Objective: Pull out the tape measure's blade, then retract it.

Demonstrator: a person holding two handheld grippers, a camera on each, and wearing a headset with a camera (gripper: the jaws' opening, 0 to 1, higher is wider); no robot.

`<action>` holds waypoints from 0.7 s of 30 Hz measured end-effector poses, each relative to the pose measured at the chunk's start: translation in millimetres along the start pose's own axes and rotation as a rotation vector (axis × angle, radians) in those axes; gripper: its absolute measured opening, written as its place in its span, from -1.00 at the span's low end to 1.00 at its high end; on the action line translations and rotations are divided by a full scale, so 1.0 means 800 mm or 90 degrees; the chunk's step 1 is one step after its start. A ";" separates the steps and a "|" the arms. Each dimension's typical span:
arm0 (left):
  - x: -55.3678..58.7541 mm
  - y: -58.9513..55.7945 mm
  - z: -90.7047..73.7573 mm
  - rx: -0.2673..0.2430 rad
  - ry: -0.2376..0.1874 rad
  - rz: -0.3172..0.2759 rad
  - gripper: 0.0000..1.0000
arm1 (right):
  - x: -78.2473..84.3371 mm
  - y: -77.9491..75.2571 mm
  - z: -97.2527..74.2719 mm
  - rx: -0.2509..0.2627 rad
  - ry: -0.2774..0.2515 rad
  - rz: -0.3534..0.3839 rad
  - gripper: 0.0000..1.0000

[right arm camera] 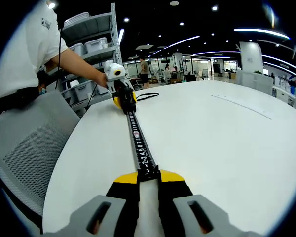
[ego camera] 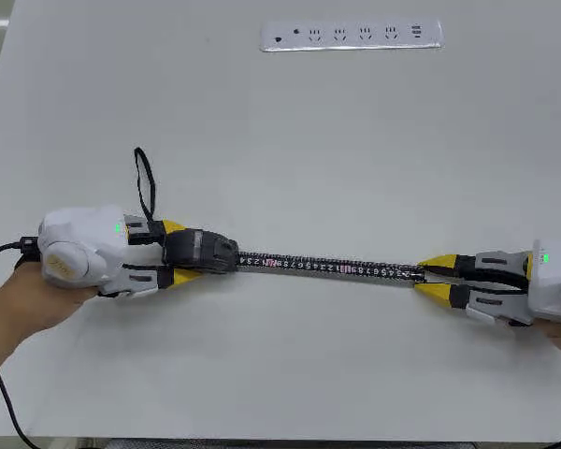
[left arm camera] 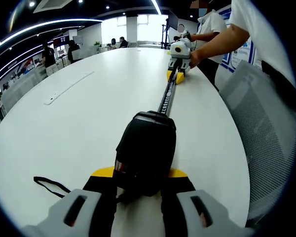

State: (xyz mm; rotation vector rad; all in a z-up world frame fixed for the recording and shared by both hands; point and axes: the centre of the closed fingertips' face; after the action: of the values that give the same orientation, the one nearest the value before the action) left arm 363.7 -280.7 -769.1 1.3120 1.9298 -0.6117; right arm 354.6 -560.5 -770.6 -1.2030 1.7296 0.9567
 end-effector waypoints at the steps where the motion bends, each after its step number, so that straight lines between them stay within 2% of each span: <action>1: 0.000 0.000 0.000 0.000 0.000 -0.001 -0.39 | 0.000 0.000 0.000 -0.001 0.001 0.002 -0.75; 5: 0.000 0.000 0.000 -0.002 0.002 0.003 -0.38 | 0.001 0.002 0.000 -0.002 0.008 -0.002 -0.74; 10: 0.003 0.000 0.002 -0.011 0.009 -0.012 -0.35 | -0.001 0.003 0.004 0.012 0.017 -0.001 -0.71; 16: 0.005 -0.001 0.003 -0.018 0.012 -0.017 -0.22 | -0.010 0.000 0.004 0.027 0.003 0.006 -0.66; 21: 0.005 -0.002 0.000 -0.024 0.010 -0.026 -0.15 | -0.015 -0.002 0.004 0.043 0.000 0.013 -0.55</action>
State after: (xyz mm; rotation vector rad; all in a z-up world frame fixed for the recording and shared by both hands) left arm 361.2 -279.4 -772.1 1.2600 1.9757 -0.5851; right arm 359.3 -553.8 -761.1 -1.1447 1.7634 0.9029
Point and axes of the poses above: the centre of the closed fingertips' face, and the gripper's own axes: z roughly forward along the fingers, y roughly to its left, x roughly out of its underside, and after that the axes turned 4 degrees about -y, right-handed
